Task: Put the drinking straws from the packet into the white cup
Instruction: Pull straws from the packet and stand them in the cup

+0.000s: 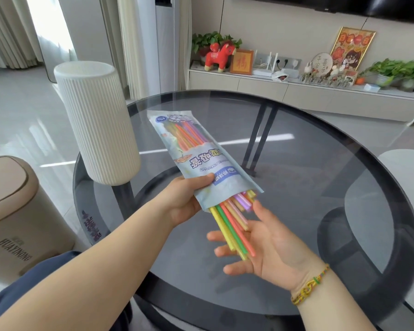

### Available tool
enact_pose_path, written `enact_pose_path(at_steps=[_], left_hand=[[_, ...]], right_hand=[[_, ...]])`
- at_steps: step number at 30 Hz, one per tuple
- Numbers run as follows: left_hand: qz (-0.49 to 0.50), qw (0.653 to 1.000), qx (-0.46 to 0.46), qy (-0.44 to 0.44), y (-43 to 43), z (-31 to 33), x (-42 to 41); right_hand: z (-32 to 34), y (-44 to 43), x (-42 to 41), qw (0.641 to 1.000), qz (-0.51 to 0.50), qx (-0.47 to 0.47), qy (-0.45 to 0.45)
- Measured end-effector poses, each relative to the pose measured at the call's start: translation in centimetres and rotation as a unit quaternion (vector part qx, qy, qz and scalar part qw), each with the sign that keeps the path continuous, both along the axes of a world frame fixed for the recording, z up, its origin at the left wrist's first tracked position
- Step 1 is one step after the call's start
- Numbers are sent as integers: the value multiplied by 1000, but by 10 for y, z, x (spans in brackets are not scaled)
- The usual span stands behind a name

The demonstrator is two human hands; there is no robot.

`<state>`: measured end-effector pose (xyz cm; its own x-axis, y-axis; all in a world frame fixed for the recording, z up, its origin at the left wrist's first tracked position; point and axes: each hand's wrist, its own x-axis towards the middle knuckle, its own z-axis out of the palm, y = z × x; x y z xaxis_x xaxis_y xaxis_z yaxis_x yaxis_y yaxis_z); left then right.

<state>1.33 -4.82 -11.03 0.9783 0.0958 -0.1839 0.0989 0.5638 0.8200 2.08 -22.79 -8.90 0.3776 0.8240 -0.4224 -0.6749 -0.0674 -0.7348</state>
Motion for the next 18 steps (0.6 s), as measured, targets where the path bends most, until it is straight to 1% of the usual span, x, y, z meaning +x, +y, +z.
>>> enact_pose_path(at_steps=[3,7,12,18], left_hand=[[-38,999,5,-17,0,2,-5],[-55,998,12,-23,-6,-1,-8],[-28,999,14,-22,-3,-4,-5],[3,1000,20,0,8,-1,1]], right_hand=[[0,6,-4,1000,17,3,14],[-4,24,-15,998,-27,-51,15],[-3,25,-17,998,-41,-52,19],[-2,1,-25,997,2,-73,-6]])
